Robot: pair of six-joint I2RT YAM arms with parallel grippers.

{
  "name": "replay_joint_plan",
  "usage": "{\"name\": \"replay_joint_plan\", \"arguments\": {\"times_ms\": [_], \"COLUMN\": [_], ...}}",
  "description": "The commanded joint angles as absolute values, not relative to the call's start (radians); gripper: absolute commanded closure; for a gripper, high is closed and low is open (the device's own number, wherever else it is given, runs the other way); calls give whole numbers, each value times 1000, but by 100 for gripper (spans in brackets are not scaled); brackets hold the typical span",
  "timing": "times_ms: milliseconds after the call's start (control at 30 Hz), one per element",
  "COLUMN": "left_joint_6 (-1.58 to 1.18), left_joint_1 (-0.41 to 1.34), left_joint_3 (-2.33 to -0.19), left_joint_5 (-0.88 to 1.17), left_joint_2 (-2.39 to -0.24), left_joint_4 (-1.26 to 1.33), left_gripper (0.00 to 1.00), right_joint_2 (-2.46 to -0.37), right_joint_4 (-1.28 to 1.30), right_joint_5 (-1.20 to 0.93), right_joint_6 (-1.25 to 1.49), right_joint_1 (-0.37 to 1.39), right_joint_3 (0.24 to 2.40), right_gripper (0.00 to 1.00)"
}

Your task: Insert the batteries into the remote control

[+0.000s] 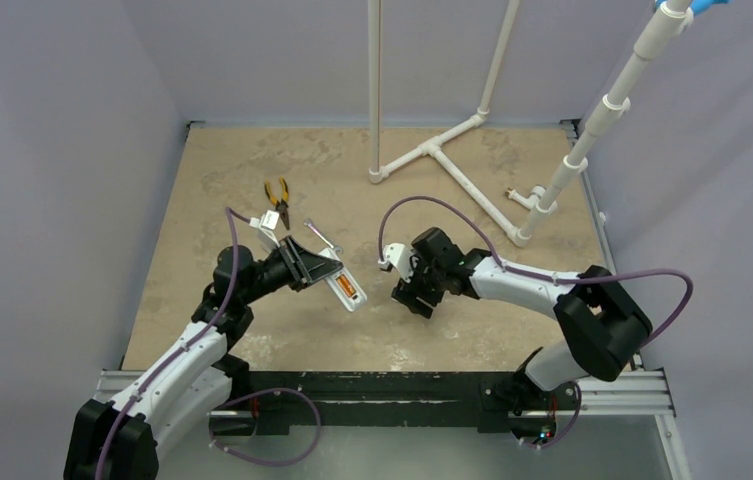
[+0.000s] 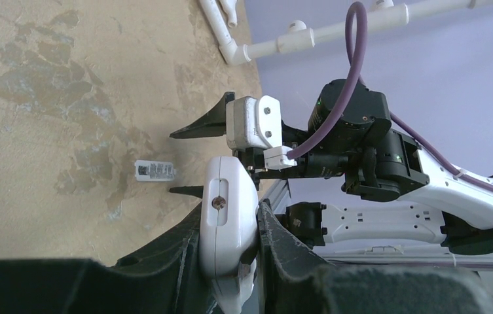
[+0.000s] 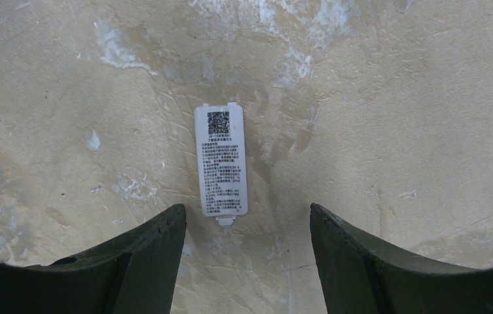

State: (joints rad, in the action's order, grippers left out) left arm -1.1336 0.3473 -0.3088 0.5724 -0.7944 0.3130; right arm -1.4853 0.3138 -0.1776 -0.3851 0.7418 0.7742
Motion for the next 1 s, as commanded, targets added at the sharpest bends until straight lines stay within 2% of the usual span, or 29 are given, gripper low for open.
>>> {"name": "replay_joint_plan", "arguments": {"times_ms": [0, 467, 967], "left_joint_6": [-1148, -1157, -1161], "left_joint_1": [337, 334, 330], "left_joint_3": [-339, -340, -326], "left_joint_5": [586, 593, 592], "left_joint_2": [-775, -793, -793], "left_joint_4": [367, 382, 385], "left_gripper": [100, 100, 100], "right_joint_2": [-1451, -1447, -1502], "right_joint_4": [258, 252, 295], "right_joint_5": [-135, -150, -112], "right_joint_6": [-364, -370, -382], "right_joint_1": [753, 772, 789], "right_joint_3": [759, 759, 780], "right_gripper": [33, 39, 41]}}
